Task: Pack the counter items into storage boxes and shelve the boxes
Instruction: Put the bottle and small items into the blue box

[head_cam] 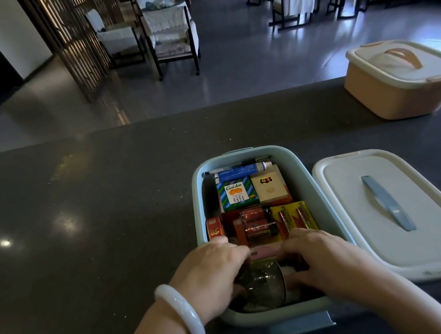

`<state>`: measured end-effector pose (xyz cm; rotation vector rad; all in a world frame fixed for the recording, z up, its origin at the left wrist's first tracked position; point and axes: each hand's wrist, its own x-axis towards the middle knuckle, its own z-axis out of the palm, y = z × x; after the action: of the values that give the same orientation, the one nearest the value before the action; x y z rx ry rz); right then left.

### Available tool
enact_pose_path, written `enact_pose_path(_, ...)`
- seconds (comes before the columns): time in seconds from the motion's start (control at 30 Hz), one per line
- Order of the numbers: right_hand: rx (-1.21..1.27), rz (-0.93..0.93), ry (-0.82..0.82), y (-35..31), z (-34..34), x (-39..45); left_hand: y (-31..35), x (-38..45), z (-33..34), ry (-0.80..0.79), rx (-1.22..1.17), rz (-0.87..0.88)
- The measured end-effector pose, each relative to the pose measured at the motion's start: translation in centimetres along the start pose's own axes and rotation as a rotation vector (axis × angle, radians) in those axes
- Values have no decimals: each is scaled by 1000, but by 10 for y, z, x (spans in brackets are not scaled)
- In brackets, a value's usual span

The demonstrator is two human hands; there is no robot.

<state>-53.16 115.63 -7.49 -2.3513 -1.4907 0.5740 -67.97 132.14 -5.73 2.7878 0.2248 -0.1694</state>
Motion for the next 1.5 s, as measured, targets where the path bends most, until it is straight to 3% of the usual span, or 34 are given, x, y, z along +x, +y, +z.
enact_pose_path(0.57,23,3,3,0,2,0,-1,-3,3,64,-34,19)
enact_pose_path(0.73,112,5,31,-4,-5,6,-3,-9,4,198,-155,29)
enact_pose_path(0.97,204,-48,133,-48,-23,42,-32,-37,-5,496,-155,-128)
enact_pose_path(1.23,25,-145,20,-127,-21,99,-123,-90,-13,356,-123,-463)
enact_pose_path(1.5,-154,-269,-112,-224,41,167,-234,-166,-30,316,21,-696)
